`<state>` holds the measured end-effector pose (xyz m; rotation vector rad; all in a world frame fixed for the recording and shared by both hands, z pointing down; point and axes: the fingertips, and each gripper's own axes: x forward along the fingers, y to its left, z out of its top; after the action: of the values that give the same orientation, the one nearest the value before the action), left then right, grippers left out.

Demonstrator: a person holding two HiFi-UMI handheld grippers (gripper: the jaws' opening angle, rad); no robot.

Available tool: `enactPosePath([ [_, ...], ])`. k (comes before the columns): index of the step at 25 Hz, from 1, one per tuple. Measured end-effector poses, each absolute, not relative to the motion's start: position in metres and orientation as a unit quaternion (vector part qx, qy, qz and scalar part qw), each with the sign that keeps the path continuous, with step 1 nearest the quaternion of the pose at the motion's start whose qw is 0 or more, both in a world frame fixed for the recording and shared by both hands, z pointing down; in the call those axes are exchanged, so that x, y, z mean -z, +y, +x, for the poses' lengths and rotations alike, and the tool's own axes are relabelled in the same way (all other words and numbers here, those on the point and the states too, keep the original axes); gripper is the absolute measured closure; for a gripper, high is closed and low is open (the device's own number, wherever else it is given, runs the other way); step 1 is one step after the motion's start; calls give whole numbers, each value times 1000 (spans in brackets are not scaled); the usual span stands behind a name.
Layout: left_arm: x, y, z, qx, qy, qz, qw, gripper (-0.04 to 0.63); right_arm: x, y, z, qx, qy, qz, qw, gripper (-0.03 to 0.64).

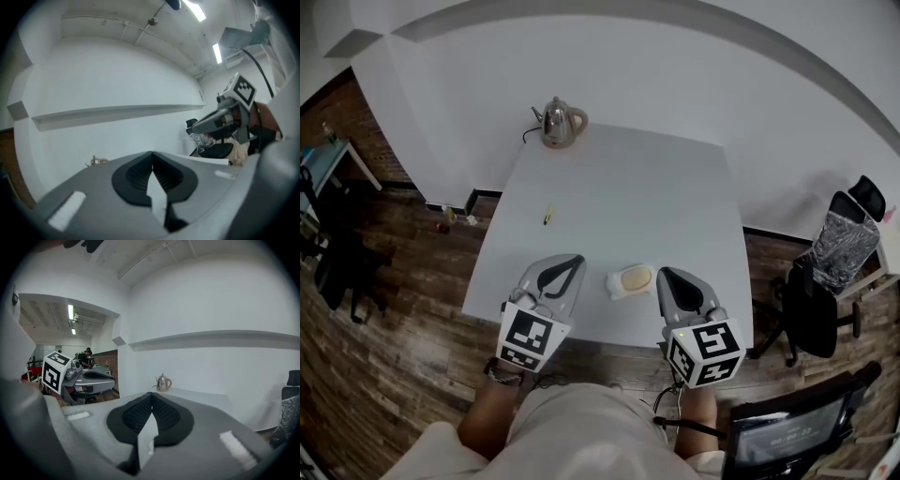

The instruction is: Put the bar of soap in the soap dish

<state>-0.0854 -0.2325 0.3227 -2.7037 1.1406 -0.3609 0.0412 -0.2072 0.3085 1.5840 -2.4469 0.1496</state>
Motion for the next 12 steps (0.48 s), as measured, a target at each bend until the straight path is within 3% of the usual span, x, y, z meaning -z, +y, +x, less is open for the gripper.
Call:
enactPosePath([
  [12,-288,-242,-87,89,390,-907,134,589,-278,-208,40,-27,-835,544,84,614],
])
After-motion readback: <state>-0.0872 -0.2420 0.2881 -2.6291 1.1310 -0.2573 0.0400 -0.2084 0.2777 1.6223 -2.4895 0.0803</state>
